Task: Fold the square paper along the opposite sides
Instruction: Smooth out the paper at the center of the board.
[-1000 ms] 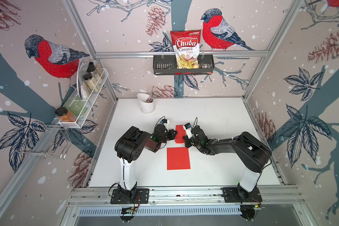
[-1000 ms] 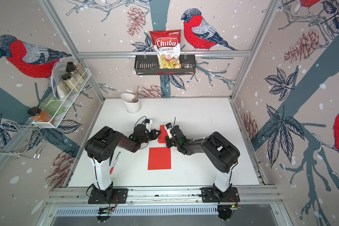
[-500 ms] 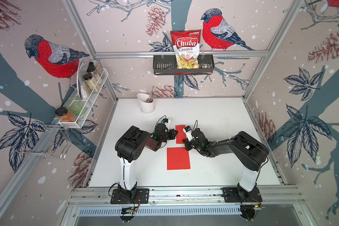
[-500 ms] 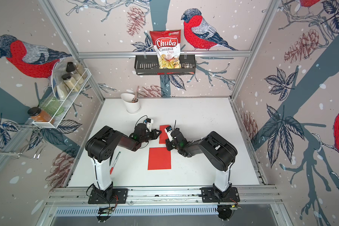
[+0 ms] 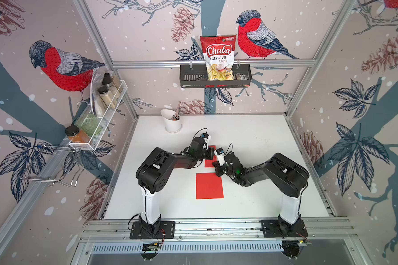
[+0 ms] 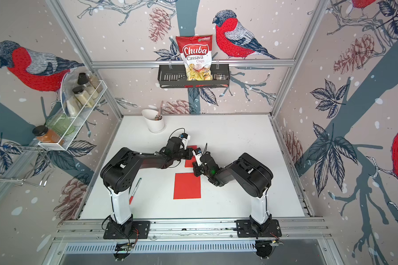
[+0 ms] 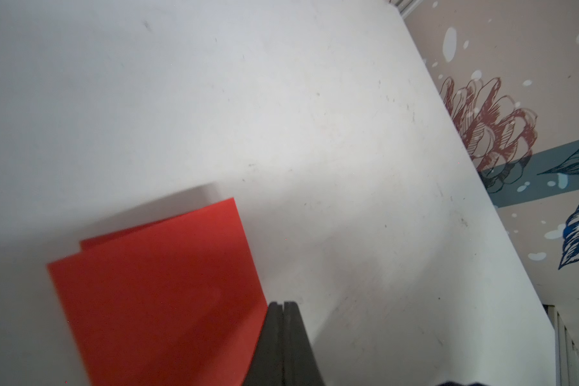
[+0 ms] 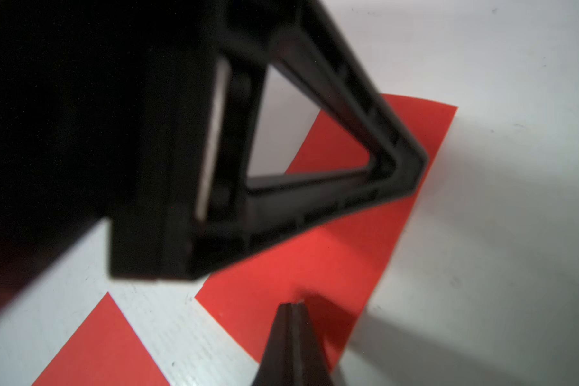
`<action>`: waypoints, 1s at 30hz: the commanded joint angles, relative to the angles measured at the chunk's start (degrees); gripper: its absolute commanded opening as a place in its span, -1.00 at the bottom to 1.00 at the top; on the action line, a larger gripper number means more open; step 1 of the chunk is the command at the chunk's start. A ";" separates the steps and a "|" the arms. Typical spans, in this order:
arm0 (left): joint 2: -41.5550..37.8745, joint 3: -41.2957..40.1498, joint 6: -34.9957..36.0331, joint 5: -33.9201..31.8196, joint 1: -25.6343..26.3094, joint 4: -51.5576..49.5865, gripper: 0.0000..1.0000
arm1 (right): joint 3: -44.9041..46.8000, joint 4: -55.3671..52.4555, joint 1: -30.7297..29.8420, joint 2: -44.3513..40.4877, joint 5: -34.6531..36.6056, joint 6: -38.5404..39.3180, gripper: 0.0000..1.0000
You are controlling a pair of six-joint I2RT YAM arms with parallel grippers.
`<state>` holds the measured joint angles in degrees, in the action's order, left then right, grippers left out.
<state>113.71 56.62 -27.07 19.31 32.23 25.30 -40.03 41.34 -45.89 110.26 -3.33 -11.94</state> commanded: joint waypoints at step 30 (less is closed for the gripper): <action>6.59 -5.64 4.26 -0.89 -3.14 -0.79 -1.00 | 4.91 -11.29 1.71 -9.35 -0.34 -6.28 -1.00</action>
<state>118.83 51.92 -23.59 23.44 29.65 37.76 -35.33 36.05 -44.42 103.24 -3.29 -18.15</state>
